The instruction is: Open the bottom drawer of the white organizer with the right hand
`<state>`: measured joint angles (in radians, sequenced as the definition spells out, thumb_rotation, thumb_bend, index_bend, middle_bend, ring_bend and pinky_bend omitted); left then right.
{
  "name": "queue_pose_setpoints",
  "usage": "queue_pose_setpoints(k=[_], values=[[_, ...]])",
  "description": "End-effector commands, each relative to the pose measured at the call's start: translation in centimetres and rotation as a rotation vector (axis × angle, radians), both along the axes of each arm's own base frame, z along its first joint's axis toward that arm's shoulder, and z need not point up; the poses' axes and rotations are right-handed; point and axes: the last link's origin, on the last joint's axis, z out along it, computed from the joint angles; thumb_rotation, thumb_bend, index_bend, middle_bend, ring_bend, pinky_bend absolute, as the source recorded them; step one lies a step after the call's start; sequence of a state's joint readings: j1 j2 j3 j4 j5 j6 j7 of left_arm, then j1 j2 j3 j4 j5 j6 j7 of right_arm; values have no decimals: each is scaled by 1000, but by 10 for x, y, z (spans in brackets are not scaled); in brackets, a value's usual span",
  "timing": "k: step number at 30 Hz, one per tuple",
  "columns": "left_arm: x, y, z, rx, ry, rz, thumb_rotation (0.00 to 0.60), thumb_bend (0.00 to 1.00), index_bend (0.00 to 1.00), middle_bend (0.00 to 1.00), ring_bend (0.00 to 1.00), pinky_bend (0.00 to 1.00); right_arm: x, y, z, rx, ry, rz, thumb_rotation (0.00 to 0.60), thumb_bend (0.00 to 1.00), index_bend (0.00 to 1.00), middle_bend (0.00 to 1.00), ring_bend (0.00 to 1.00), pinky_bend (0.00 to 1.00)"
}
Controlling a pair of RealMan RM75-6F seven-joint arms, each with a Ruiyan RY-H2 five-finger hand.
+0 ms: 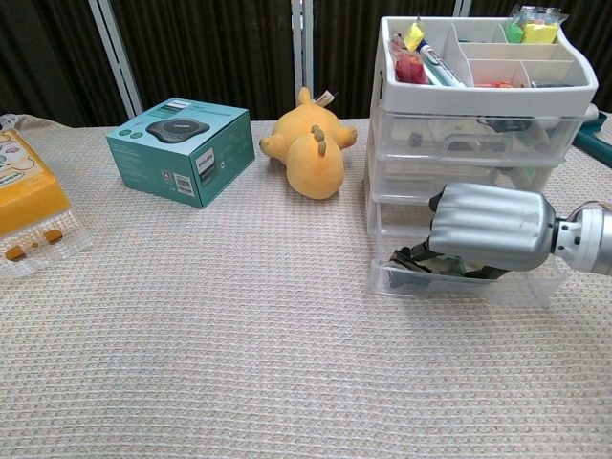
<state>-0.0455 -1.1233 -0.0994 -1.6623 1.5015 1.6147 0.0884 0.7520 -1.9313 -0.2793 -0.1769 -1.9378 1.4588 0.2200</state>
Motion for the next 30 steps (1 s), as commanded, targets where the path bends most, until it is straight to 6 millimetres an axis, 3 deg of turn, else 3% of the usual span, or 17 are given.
queue_pose_setpoints(k=[1, 10, 16, 30], values=[[0, 0, 0, 0, 0, -1, 600, 157, 0, 0, 0, 0, 0, 1, -1, 4, -3, 2, 600, 0, 673, 974, 923, 645], [1, 0, -1, -4, 2, -4, 600, 158, 0, 0, 0, 0, 3, 5, -7, 14, -14, 8, 600, 4, 703, 977, 923, 645], [0, 1, 0, -4, 1, -3, 600, 157, 0, 0, 0, 0, 5, 6, -6, 16, -29, 14, 600, 78, 723, 983, 922, 645], [2, -2, 1, -2, -4, -13, 600, 157, 0, 0, 0, 0, 11, 4, 4, -13, -62, 56, 600, 86, 726, 984, 922, 645]])
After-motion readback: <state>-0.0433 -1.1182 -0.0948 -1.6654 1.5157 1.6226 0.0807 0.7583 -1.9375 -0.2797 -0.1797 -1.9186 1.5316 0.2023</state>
